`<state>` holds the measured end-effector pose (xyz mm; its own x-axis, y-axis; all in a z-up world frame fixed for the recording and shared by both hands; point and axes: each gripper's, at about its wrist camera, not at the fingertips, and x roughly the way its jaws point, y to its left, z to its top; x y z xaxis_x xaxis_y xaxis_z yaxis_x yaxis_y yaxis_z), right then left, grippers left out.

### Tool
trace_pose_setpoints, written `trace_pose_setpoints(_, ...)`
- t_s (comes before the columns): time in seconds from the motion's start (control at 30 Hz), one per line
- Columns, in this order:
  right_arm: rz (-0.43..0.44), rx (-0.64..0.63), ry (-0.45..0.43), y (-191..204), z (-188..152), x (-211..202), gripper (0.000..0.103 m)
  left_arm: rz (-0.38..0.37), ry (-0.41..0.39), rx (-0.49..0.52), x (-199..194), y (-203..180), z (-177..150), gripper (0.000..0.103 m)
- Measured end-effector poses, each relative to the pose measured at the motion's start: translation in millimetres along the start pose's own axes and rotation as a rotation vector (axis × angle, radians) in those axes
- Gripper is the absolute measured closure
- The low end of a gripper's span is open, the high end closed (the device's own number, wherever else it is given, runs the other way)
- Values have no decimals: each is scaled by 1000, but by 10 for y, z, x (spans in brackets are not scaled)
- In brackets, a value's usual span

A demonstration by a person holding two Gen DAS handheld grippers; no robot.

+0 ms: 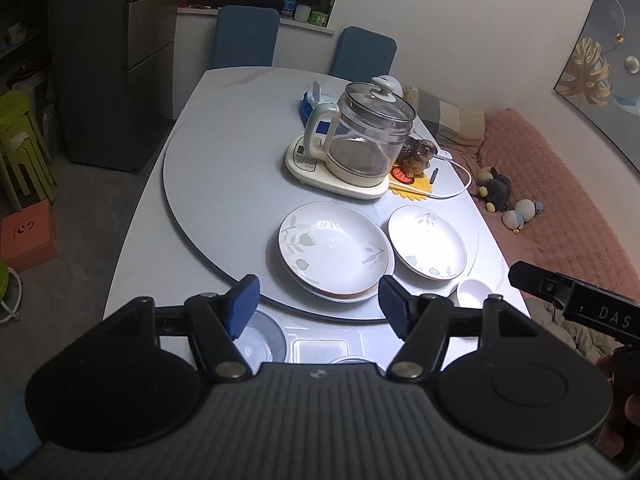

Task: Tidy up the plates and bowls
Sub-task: 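Withdraw both grippers up and away from the plate stack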

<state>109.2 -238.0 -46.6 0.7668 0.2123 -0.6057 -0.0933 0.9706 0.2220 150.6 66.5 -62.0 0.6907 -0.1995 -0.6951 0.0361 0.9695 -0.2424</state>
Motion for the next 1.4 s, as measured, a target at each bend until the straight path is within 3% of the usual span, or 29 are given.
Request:
trace_pose_setpoints(0.27,-32,31,3,92,-81,-53,18,-31,-2,13,38,28,-1,26)
trace_pose_setpoints(0.53,-72,66,0,-95,-58,-72,18,-54,15,23,189,-120,14,26)
trace_pose_setpoints(0.97,-76,67,48,-820,113,81,18,-53,40,11,687,-735,125,26)
trace_pose_setpoints(1.4,-75,85,131,-1481,315,494,19,-29,120,-87,1354,-1100,163,26)
